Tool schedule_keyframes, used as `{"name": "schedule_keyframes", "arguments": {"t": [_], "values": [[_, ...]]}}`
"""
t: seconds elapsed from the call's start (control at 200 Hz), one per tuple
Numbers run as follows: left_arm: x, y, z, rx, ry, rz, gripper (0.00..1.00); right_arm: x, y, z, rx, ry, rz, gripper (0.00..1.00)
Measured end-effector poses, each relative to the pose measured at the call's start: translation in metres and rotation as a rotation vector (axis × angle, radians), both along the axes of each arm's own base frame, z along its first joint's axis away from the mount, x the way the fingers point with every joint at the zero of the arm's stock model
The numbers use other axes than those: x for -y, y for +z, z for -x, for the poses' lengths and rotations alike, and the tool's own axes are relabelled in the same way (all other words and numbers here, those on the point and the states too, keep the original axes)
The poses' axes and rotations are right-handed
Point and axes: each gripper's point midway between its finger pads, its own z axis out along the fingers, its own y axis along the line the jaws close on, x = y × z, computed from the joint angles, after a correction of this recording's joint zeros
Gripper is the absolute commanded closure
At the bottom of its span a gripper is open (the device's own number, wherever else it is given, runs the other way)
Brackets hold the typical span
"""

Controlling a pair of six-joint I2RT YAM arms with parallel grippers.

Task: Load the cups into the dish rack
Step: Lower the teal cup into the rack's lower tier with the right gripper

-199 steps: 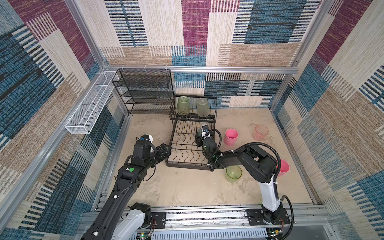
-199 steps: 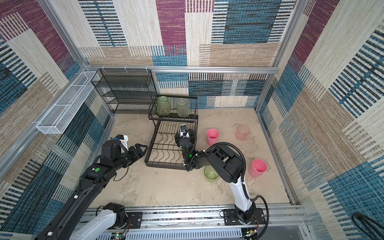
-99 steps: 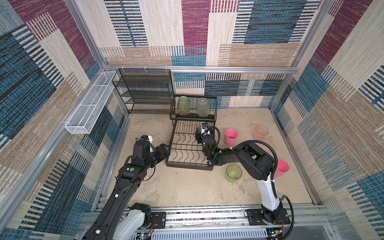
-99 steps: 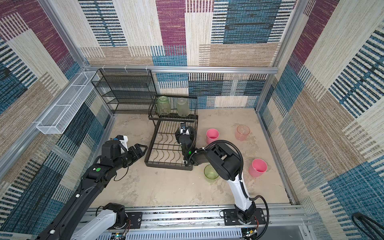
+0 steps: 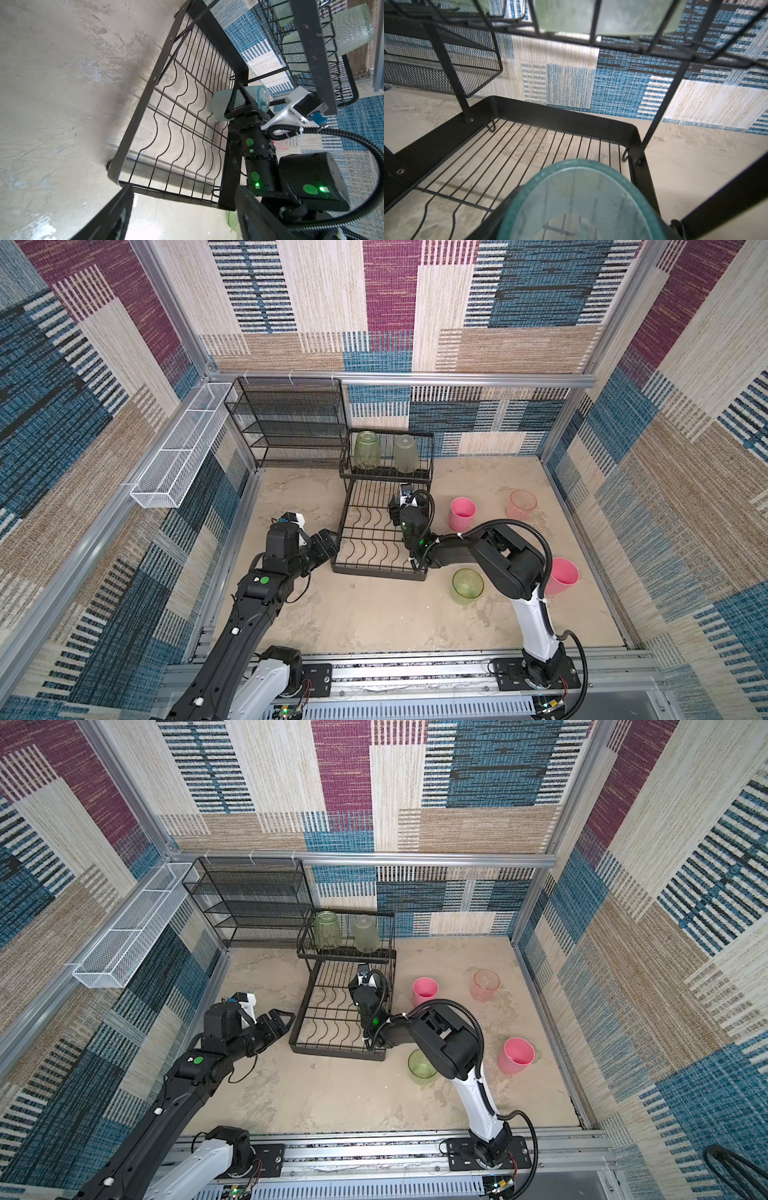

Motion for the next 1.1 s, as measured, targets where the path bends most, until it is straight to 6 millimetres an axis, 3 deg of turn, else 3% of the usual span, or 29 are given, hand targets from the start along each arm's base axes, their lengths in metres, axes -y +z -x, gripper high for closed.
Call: {"name": "schedule_keyframes", "arguments": {"t": [0.676,1.102], "values": [[-0.002,-0.004,0.001,0.015,-0.001,0.027,0.20,-0.003,-0.010,-0.005,-0.058,-0.021,0.044,0.23],[-0.004,-0.006,0.005,0.022,0.007,0.045,0.20,0.003,-0.016,-0.002,-0.089,-0.045,0.056,0.09]]}}
